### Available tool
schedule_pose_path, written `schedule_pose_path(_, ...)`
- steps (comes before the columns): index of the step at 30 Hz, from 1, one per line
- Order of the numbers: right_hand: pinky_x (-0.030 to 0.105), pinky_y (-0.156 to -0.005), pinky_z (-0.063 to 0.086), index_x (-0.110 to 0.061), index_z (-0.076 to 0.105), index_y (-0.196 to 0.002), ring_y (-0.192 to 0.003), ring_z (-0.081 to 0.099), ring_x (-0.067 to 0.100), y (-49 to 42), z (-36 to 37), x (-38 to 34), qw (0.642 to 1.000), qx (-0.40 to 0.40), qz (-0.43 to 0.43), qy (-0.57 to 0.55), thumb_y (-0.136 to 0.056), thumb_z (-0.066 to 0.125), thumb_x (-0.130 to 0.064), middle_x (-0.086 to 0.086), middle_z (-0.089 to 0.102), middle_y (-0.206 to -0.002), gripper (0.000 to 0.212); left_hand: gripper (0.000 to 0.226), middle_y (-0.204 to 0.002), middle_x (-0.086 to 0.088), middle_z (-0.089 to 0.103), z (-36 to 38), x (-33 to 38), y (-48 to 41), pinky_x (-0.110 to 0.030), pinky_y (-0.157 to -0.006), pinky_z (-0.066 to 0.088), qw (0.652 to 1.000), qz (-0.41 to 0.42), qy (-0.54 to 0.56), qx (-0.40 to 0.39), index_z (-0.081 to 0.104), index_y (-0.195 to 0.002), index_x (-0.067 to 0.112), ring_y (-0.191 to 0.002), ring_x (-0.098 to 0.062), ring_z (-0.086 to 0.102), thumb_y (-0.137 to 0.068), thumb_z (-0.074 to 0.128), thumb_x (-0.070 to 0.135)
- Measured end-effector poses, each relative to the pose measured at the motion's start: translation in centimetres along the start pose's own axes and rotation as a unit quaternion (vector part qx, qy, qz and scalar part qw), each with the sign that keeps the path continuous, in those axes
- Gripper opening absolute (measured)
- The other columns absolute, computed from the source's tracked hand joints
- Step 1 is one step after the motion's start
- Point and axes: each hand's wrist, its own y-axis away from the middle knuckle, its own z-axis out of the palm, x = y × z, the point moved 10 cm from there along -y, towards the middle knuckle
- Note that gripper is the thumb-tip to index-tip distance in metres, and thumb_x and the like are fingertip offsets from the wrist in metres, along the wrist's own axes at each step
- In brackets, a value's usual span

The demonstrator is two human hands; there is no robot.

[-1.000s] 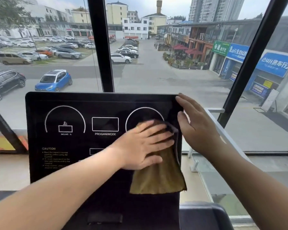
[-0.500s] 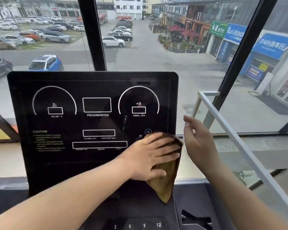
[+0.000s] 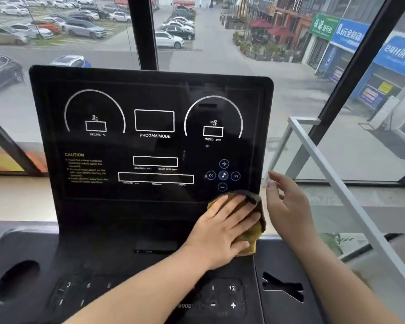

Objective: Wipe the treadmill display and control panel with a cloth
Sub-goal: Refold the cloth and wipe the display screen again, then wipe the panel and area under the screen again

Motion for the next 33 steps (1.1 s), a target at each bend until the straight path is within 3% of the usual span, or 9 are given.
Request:
schedule_pose_path(2,0.041,-0.112,0.046,-0.016,0.058,-0.142,-0.128,0.057,0.013,0.4,0.4,-0.7,1.000,0.010,-0.017,-0.014,-0.103,0.053,-0.016,-0.003,0.064,-0.136,0.038,0.068,-0.171,0.006,0.015,-1.8,-1.8,-0.7,-0.046,-0.128,-0.008,1.000,-0.004,-0.022,0.021,0.015,-0.163,0.034,-0.159,-0.023,0.000,-0.103,0.037,0.058)
schedule_pose_path(6,0.038,-0.109,0.049,-0.015,0.057,-0.142,-0.124,0.059,0.012,0.9,1.0,-2.0,0.997,0.022,-0.063,-0.028,-0.102,0.054,-0.013,-0.003,0.063,-0.133,0.041,0.061,-0.171,-0.001,0.017,-8.7,-10.5,-2.5,-0.049,-0.128,0.008,0.982,-0.139,0.005,0.127,0.023,-0.162,0.029,-0.158,-0.027,0.012,-0.106,0.040,0.043)
schedule_pose_path(8,0.038,-0.107,0.049,-0.013,0.057,-0.141,-0.119,0.059,0.012,1.1,1.0,-2.0,0.997,0.034,-0.068,-0.025,-0.101,0.055,-0.011,-0.003,0.063,-0.129,0.040,0.059,-0.171,-0.002,0.016,-9.9,-12.2,-2.5,-0.050,-0.128,0.009,0.980,-0.144,0.011,0.134,0.024,-0.162,0.028,-0.158,-0.028,0.011,-0.106,0.038,0.038)
schedule_pose_path(13,0.043,-0.110,0.047,-0.016,0.056,-0.142,-0.130,0.055,0.013,2.3,1.6,-1.4,0.997,0.038,-0.071,-0.011,-0.101,0.055,-0.011,-0.002,0.061,-0.137,0.042,0.059,-0.171,0.004,0.016,-4.8,-6.7,1.3,-0.051,-0.128,0.005,0.980,-0.126,0.130,0.078,0.031,-0.160,0.028,-0.159,-0.022,0.001,-0.104,0.037,0.044)
schedule_pose_path(18,0.039,-0.107,0.047,-0.015,0.058,-0.139,-0.124,0.057,0.014,4.3,2.4,-1.9,0.996,0.025,-0.084,0.032,-0.099,0.057,-0.009,-0.004,0.061,-0.130,0.041,0.059,-0.170,0.006,0.022,-0.8,-2.8,3.8,-0.048,-0.129,0.005,0.993,-0.060,0.103,0.025,0.030,-0.160,0.027,-0.159,-0.020,0.005,-0.105,0.036,0.049)
schedule_pose_path(22,0.041,-0.088,0.055,-0.012,0.066,-0.129,-0.099,0.062,0.018,5.9,4.1,-3.4,0.991,0.040,-0.113,0.055,-0.096,0.059,-0.004,-0.002,0.062,-0.108,0.034,0.050,-0.161,0.004,0.042,-0.8,-4.4,5.2,-0.039,-0.128,0.015,0.995,-0.011,0.087,0.038,0.045,-0.154,0.022,-0.154,-0.017,0.027,-0.107,0.042,0.039)
schedule_pose_path(25,0.040,-0.079,0.056,-0.017,0.069,-0.123,-0.088,0.063,0.015,6.9,8.1,-4.5,0.993,-0.012,-0.104,0.060,-0.098,0.058,-0.009,-0.010,0.062,-0.098,0.029,0.046,-0.155,0.006,0.051,-1.2,-6.6,8.8,-0.035,-0.126,0.021,0.988,-0.034,0.135,0.064,0.051,-0.150,0.023,-0.148,-0.013,0.038,-0.107,0.045,0.037)
schedule_pose_path(29,0.037,-0.076,0.056,-0.018,0.073,-0.113,-0.084,0.063,0.010,9.1,14.6,-6.7,0.988,-0.074,-0.113,0.071,-0.096,0.059,-0.010,-0.015,0.063,-0.093,0.024,0.043,-0.154,0.010,0.052,-1.4,-12.1,14.9,-0.035,-0.125,0.025,0.978,-0.090,0.178,0.065,0.053,-0.149,0.026,-0.147,-0.008,0.039,-0.108,0.044,0.035)
schedule_pose_path(33,0.029,-0.069,0.053,-0.021,0.076,-0.110,-0.072,0.062,0.012,11.3,19.9,-8.7,0.986,-0.102,-0.111,0.065,-0.094,0.062,-0.009,-0.013,0.065,-0.087,0.023,0.048,-0.159,0.008,0.044,0.0,-18.8,21.7,-0.041,-0.126,0.022,0.983,-0.133,0.126,-0.001,0.043,-0.155,0.026,-0.152,-0.011,0.032,-0.108,0.039,0.037)
